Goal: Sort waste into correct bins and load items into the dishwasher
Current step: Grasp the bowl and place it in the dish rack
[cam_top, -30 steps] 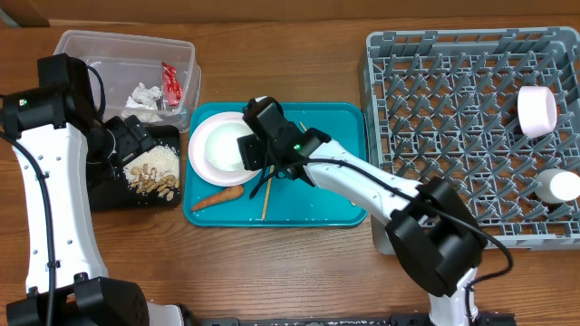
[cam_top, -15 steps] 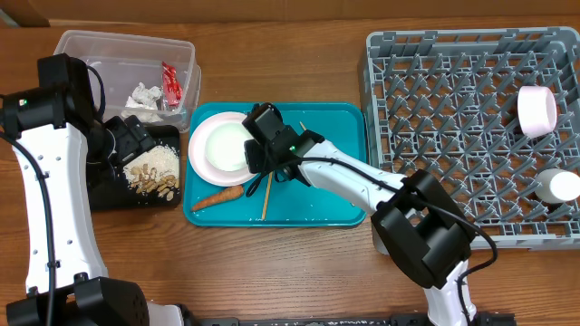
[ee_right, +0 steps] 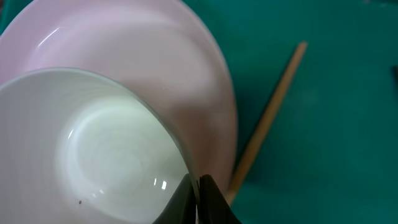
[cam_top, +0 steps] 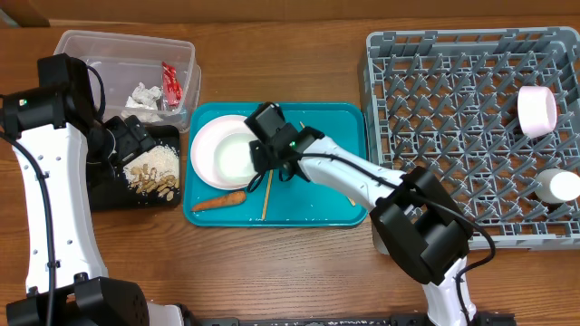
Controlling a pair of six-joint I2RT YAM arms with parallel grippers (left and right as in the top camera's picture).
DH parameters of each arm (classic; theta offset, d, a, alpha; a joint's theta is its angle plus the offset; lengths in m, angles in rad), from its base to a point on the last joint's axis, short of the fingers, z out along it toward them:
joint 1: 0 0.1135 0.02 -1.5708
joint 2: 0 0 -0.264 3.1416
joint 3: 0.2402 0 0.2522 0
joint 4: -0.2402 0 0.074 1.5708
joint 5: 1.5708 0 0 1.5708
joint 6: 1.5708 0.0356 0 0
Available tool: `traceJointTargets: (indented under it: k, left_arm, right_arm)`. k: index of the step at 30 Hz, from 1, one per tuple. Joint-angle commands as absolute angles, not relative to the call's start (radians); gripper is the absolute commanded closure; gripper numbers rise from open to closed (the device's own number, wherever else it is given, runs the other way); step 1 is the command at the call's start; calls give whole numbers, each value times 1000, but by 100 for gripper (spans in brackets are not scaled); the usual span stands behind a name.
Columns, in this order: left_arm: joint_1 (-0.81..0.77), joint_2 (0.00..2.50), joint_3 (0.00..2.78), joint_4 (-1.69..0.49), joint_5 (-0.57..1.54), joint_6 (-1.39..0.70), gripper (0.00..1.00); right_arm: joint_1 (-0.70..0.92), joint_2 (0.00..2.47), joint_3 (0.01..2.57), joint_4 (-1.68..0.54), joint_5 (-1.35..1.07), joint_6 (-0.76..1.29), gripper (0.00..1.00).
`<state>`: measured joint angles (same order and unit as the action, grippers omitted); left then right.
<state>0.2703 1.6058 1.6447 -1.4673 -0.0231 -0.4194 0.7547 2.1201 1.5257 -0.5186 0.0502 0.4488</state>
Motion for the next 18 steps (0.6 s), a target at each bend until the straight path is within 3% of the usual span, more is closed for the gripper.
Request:
traceJointTargets:
  k: [1, 7, 18]
  left_arm:
    - [270, 1602, 1654, -1468, -33, -415, 0]
    - [270, 1602, 1654, -1466, -33, -415, 0]
    - [270, 1602, 1654, -1458, -32, -416, 0]
  right_arm:
    - [703, 2035, 1605, -582, 229, 442, 96]
    - [614, 1866, 1623, -682, 494, 419, 96]
    - [331, 1705, 1623, -777, 928, 152, 96]
